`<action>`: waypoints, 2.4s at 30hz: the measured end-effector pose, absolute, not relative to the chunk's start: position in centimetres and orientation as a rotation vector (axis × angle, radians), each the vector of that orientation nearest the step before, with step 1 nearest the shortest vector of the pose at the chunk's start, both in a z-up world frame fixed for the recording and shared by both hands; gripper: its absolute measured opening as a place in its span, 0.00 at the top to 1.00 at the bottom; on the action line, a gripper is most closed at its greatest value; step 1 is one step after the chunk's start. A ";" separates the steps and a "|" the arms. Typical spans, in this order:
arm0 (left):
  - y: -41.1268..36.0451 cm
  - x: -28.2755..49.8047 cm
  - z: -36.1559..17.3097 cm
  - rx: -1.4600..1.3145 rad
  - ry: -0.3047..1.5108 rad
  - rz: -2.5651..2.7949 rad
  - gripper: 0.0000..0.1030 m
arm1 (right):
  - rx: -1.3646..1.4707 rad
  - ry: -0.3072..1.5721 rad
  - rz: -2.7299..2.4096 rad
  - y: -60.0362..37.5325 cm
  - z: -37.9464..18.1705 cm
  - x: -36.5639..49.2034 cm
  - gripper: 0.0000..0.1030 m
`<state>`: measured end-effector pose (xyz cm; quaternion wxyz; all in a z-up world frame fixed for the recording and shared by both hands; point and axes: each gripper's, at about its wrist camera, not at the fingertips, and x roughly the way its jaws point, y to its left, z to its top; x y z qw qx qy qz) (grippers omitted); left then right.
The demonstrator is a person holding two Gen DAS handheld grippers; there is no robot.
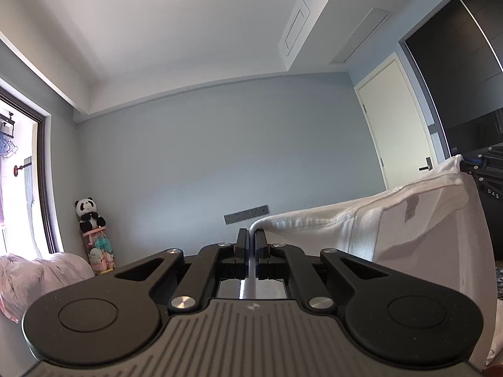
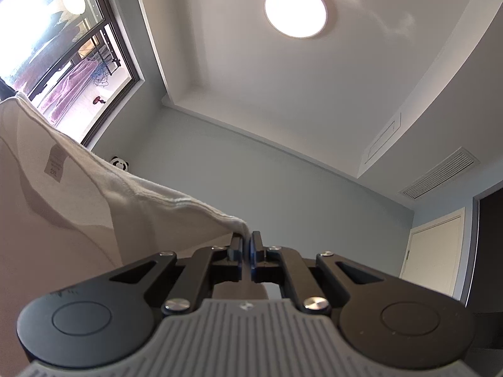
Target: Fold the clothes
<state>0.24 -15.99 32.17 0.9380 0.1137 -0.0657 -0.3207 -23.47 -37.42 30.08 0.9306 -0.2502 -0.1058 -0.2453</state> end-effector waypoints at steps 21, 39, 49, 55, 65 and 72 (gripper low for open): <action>-26.8 27.9 12.4 0.360 0.421 -0.602 0.98 | -0.436 0.300 -0.409 -49.7 13.1 5.1 0.94; -37.6 48.4 -11.4 0.441 0.812 -0.514 0.98 | -0.192 0.700 -0.367 -63.7 -13.0 29.6 0.94; -38.9 50.5 -16.4 0.427 0.866 -0.490 0.98 | -0.108 0.798 -0.334 -65.6 -19.3 32.2 0.93; -37.0 49.6 -14.5 0.296 0.901 -0.498 0.67 | 0.004 0.796 -0.359 -66.4 -16.6 30.4 0.55; -29.2 36.9 -10.1 0.185 0.916 -0.446 0.59 | 0.229 0.780 -0.378 -64.9 -13.1 14.8 0.55; -24.7 26.6 -10.2 0.138 0.990 -0.428 0.59 | 0.326 0.826 -0.403 -60.2 -13.0 1.6 0.55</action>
